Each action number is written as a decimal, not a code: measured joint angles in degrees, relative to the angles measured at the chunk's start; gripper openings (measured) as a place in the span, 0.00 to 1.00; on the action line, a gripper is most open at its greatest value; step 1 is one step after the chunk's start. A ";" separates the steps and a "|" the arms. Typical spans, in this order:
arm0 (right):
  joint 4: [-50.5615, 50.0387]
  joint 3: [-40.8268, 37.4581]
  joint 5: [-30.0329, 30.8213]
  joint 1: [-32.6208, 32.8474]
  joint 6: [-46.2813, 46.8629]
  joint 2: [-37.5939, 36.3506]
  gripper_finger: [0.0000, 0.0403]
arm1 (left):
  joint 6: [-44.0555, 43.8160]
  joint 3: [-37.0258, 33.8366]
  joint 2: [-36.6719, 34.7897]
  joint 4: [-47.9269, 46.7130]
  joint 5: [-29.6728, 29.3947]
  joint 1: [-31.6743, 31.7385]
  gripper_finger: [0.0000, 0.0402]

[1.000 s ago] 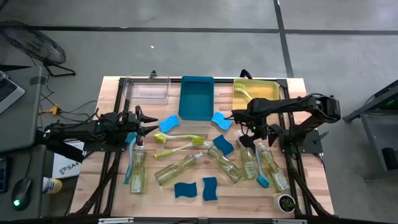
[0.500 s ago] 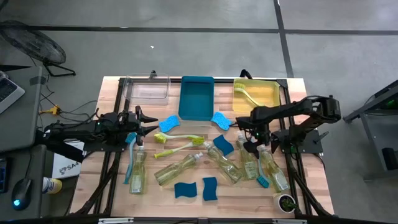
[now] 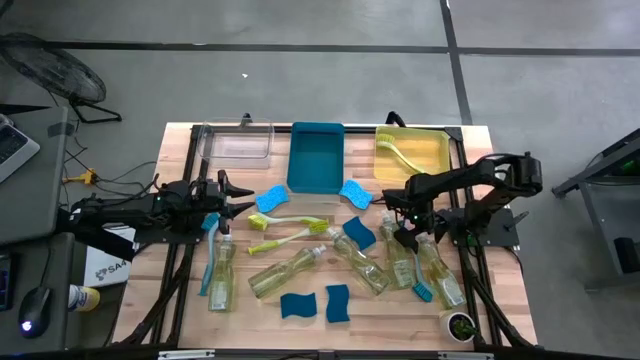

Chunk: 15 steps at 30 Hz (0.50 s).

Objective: Pick & Place Kitchen Sink Supplies
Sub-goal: Put the yellow soap dispenser into the blue bin

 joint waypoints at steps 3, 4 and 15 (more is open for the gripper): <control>0.47 -0.18 -0.41 -0.47 -3.28 1.77 0.95 | 0.00 0.00 0.01 -0.01 0.00 0.02 0.38; 0.39 -0.18 -0.50 -0.50 -4.20 1.99 0.94 | 0.00 0.00 0.01 -0.01 0.00 0.00 0.38; -2.73 -0.20 -0.91 -0.47 -9.26 2.04 0.88 | 0.00 0.00 0.00 -0.01 0.00 0.00 0.38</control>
